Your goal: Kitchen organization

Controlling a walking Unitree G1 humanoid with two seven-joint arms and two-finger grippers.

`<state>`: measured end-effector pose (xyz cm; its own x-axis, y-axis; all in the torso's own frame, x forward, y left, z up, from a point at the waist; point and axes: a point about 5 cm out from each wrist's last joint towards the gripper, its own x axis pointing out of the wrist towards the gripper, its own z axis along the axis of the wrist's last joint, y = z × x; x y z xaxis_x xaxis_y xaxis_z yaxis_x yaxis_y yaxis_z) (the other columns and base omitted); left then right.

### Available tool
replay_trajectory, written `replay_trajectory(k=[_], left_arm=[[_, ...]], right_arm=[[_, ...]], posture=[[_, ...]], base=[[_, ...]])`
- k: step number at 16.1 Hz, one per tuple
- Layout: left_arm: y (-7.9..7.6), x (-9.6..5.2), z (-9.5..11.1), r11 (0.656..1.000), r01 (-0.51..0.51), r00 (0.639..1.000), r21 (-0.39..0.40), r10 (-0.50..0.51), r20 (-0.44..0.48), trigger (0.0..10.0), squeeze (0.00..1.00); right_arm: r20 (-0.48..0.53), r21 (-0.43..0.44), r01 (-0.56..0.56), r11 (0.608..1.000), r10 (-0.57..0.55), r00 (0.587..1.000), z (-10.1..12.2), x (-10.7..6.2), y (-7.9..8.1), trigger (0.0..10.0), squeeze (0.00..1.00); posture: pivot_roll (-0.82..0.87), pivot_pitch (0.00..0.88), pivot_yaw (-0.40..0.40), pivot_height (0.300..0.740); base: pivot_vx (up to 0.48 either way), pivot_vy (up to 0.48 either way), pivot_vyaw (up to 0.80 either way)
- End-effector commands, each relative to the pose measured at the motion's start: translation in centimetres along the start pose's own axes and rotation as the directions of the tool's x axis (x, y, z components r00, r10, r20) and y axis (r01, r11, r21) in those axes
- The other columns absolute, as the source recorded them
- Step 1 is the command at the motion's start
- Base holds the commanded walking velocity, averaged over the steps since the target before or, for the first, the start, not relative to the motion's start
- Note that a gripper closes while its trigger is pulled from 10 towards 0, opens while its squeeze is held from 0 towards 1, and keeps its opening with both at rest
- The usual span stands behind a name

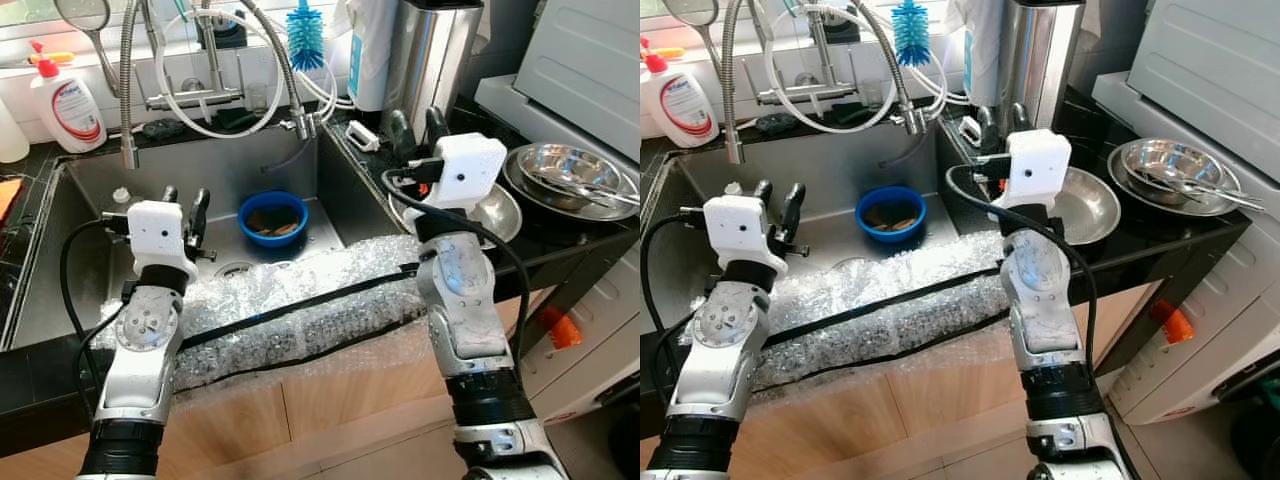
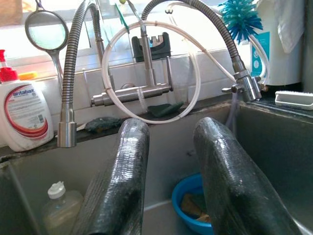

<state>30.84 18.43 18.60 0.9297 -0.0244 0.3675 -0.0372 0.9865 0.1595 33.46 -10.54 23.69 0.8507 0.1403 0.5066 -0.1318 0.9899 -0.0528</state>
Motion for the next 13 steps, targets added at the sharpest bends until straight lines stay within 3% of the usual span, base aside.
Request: replay_trajectory(k=[1,13], left_arm=[[0.1,0.0,0.3,1.000,0.006,1.000,0.022,-0.006,0.011,10.0,0.00],[0.1,0.0,0.4,0.999,0.016,1.000,0.036,-0.016,0.013,10.0,0.00]], right_arm=[[0.015,-0.013,0.004,1.000,-0.004,1.000,0.6,-0.1,0.0,10.0,0.00],[0.015,-0.102,0.027,0.994,-0.026,1.000,0.9,-1.3,-0.2,10.0,0.00]], posture=[[-0.03,0.000,0.030,0.740],[-0.03,0.000,0.038,0.740]], base=[[0.000,0.000,0.00],[0.000,0.000,0.00]])
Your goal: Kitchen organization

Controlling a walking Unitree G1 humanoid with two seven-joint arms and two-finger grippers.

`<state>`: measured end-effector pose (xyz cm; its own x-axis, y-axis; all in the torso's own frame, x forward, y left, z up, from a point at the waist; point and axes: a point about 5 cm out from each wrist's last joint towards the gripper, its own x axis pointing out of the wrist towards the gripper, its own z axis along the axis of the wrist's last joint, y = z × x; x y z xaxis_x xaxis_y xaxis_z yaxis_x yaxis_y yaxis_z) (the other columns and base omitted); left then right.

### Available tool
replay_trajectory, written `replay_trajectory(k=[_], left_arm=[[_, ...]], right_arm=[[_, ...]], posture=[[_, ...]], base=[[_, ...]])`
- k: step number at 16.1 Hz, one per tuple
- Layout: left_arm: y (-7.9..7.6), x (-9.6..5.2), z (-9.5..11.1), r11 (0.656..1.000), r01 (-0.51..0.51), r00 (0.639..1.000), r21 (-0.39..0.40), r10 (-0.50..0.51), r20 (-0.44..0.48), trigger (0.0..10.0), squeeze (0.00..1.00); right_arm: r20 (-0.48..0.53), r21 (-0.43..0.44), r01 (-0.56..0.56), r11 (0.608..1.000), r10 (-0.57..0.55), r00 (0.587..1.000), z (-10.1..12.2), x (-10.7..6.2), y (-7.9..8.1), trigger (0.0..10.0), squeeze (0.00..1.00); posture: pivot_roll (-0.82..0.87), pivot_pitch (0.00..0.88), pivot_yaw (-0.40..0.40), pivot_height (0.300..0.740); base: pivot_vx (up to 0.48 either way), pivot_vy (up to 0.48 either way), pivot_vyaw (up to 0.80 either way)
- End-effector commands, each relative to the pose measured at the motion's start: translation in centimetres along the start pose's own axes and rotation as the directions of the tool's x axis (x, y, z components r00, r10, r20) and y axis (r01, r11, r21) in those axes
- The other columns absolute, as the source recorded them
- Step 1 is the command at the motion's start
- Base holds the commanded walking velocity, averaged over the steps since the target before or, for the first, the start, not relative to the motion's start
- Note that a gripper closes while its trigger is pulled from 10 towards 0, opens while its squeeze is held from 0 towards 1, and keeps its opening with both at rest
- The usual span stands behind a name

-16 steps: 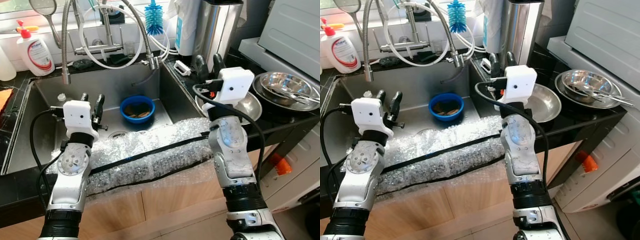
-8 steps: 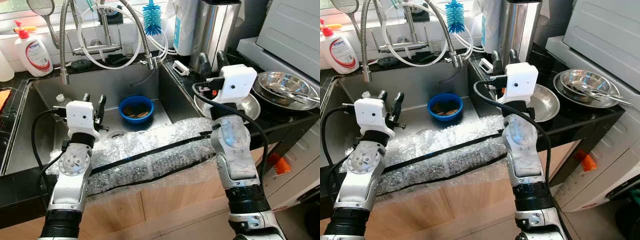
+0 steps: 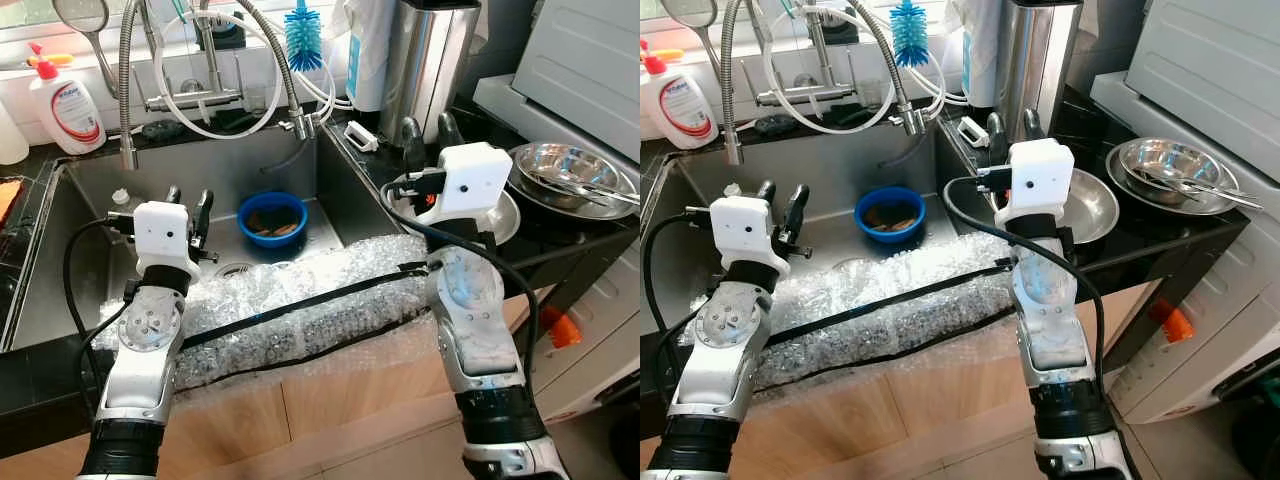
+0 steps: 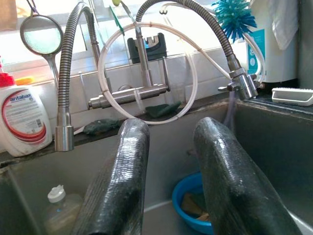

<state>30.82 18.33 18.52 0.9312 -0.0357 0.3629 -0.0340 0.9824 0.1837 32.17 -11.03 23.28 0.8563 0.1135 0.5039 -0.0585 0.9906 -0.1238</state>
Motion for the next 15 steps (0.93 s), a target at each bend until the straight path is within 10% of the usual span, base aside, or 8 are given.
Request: replay_trajectory(k=[1,8,15], left_arm=[[0.3,-0.1,0.4,1.000,0.003,1.000,0.017,-0.003,0.015,10.0,0.00],[0.1,-0.4,0.2,1.000,0.011,1.000,0.023,-0.011,0.007,10.0,0.00],[-0.5,-0.2,-0.2,0.999,0.026,1.000,0.019,-0.026,0.001,10.0,0.00]], right_arm=[[0.006,-0.001,0.006,1.000,-0.006,1.000,0.3,-0.2,0.1,10.0,0.00],[-0.086,-0.027,0.070,0.997,-0.072,0.994,-1.1,-2.0,-1.7,10.0,0.00],[-0.376,0.014,0.296,0.955,-0.269,0.887,-4.8,-2.6,-5.8,10.0,0.00]], posture=[[-0.02,0.000,0.037,0.740],[-0.03,0.000,0.032,0.740],[-0.04,0.000,0.032,0.740]], base=[[0.000,0.000,0.00],[0.000,0.000,0.00],[0.000,0.000,0.00]])
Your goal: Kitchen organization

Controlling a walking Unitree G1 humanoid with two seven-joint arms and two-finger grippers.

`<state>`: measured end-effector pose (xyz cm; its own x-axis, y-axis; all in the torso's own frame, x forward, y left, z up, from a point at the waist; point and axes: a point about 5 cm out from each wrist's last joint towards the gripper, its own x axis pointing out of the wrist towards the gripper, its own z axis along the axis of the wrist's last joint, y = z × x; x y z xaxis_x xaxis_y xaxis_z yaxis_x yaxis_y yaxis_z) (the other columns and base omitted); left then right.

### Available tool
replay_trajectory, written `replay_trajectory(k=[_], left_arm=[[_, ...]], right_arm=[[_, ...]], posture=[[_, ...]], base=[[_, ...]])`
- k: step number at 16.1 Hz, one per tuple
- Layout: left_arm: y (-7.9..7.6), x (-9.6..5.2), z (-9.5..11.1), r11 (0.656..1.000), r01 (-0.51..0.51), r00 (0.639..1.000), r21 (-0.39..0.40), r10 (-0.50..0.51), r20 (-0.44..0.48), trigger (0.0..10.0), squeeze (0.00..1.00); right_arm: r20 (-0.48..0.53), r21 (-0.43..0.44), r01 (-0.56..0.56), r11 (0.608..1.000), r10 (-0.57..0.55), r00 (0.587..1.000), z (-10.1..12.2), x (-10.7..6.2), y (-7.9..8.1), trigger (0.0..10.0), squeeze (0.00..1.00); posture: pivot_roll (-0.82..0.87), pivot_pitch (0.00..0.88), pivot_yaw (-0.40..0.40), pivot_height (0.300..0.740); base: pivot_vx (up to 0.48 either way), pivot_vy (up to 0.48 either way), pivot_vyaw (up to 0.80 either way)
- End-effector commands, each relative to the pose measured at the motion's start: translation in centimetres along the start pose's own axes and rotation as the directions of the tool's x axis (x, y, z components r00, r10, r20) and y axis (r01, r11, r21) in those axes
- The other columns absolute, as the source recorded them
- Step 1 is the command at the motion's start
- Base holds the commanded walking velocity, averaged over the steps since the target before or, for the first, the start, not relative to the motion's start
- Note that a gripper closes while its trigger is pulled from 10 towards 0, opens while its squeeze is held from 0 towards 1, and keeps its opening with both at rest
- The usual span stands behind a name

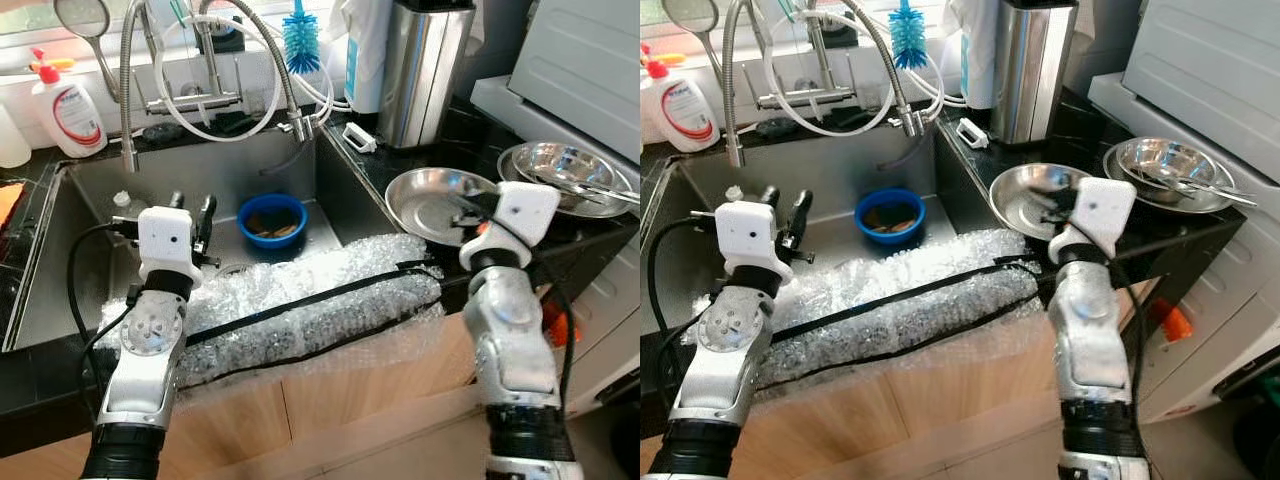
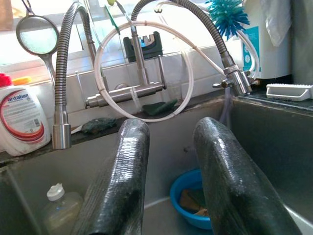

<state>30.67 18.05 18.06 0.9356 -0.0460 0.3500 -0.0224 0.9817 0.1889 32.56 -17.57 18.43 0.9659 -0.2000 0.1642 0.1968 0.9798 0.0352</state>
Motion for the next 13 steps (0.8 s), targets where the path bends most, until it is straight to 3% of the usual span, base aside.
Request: replay_trajectory(k=[1,4,9,10,11,13], left_arm=[[-0.1,0.0,0.1,1.000,0.016,1.000,0.022,-0.016,0.010,10.0,0.00],[-0.2,-0.1,-0.1,0.999,0.020,1.000,0.025,-0.020,0.003,10.0,0.00],[-0.3,0.0,-0.2,0.999,0.026,1.000,0.030,-0.026,0.002,10.0,0.00],[-0.4,0.0,-0.2,0.999,0.030,1.000,0.033,-0.030,0.001,10.0,0.00],[-0.4,0.0,-0.2,0.999,0.033,0.999,0.035,-0.033,0.002,10.0,0.00],[-0.4,0.0,-0.2,0.999,0.033,0.999,0.036,-0.033,0.002,10.0,0.00]], right_arm=[[-0.041,0.040,0.026,0.999,-0.024,0.999,-0.1,0.2,-0.6,10.0,1.00],[-0.097,0.067,0.114,0.991,-0.107,0.990,-0.6,0.6,-2.4,10.0,1.00],[-0.121,0.087,0.151,0.985,-0.140,0.983,-0.1,1.2,-3.6,10.0,1.00],[-0.146,0.109,0.161,0.981,-0.145,0.979,-0.3,1.4,-3.7,10.0,0.57],[-0.182,0.173,0.186,0.967,-0.154,0.971,-0.6,1.6,-4.0,10.0,0.00],[-0.213,0.223,0.203,0.954,-0.156,0.965,-0.8,1.8,-4.1,10.0,0.00]], posture=[[-0.04,0.000,0.030,0.740],[-0.04,0.000,0.029,0.740],[-0.04,0.000,0.028,0.740],[-0.04,0.000,0.028,0.740],[-0.04,0.000,0.026,0.740],[-0.03,0.000,0.026,0.740]], base=[[0.000,0.000,0.00],[0.000,0.000,0.00],[0.000,0.000,0.00],[0.000,0.000,0.00],[0.000,0.000,0.00],[0.000,0.000,0.00]])
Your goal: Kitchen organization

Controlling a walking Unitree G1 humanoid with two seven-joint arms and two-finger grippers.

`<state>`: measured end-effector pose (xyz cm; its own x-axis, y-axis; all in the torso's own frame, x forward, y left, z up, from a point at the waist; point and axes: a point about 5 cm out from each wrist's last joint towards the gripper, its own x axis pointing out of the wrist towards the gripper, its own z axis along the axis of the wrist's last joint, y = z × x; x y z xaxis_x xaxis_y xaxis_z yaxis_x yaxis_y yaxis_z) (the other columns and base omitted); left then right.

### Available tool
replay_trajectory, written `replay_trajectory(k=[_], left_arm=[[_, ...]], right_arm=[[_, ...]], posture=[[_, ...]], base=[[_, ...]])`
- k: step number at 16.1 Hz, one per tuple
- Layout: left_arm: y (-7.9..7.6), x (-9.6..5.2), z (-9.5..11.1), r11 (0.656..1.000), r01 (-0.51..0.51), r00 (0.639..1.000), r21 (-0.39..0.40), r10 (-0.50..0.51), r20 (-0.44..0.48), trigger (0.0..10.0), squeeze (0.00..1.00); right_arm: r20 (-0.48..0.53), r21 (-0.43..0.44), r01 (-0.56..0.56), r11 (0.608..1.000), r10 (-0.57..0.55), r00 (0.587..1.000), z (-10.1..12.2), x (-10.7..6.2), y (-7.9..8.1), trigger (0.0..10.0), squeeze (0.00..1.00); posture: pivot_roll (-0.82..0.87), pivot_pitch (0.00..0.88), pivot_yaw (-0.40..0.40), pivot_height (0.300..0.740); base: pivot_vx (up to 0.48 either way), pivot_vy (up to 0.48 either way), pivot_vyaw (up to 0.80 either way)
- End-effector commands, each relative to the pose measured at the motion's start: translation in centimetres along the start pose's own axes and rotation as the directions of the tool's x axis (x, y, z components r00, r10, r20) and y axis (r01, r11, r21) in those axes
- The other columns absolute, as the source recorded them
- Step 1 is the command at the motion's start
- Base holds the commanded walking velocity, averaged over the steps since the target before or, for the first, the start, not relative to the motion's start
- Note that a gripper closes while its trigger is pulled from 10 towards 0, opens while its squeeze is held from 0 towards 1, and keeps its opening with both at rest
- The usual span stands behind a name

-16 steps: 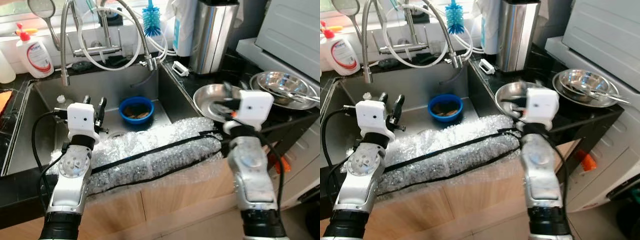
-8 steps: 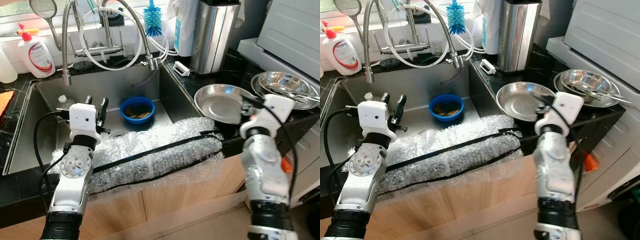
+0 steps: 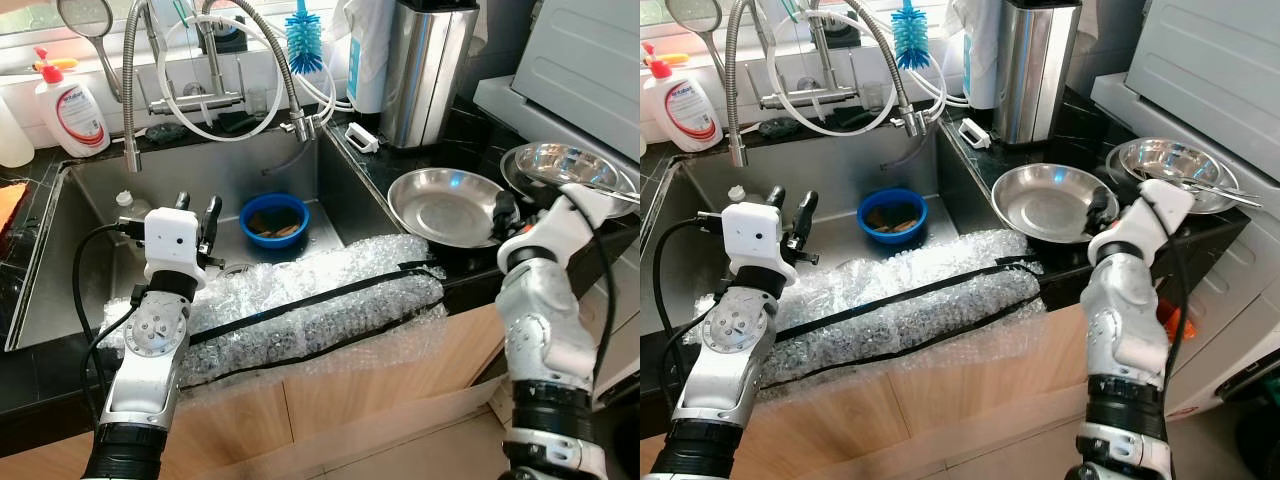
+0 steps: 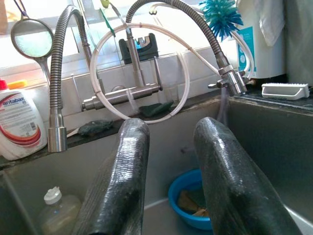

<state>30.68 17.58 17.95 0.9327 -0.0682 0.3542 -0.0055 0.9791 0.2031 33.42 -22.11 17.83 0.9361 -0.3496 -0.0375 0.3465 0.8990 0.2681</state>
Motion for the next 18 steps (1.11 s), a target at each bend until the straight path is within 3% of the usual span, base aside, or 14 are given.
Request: replay_trajectory(k=[1,12,18], left_arm=[[0.1,0.0,-0.1,0.999,0.012,1.000,0.030,-0.012,-0.006,10.0,0.00],[0.2,-0.2,0.0,0.999,0.017,1.000,0.050,-0.017,-0.010,10.0,0.00],[0.2,0.1,0.4,0.998,0.012,1.000,0.054,-0.013,0.009,10.0,0.00]], right_arm=[[-0.019,0.026,0.005,1.000,-0.005,1.000,0.0,0.3,0.2,10.0,0.00],[-0.136,0.110,0.061,0.992,-0.046,0.990,-1.4,0.9,-0.6,10.0,0.00],[-0.159,0.146,-0.012,0.989,0.036,0.987,-1.2,1.3,0.6,10.0,0.00]], posture=[[-0.03,0.000,0.026,0.740],[-0.01,0.000,0.023,0.740],[-0.02,0.000,0.024,0.740]], base=[[0.000,0.000,0.00],[0.000,0.000,0.00],[0.000,0.000,0.00]])
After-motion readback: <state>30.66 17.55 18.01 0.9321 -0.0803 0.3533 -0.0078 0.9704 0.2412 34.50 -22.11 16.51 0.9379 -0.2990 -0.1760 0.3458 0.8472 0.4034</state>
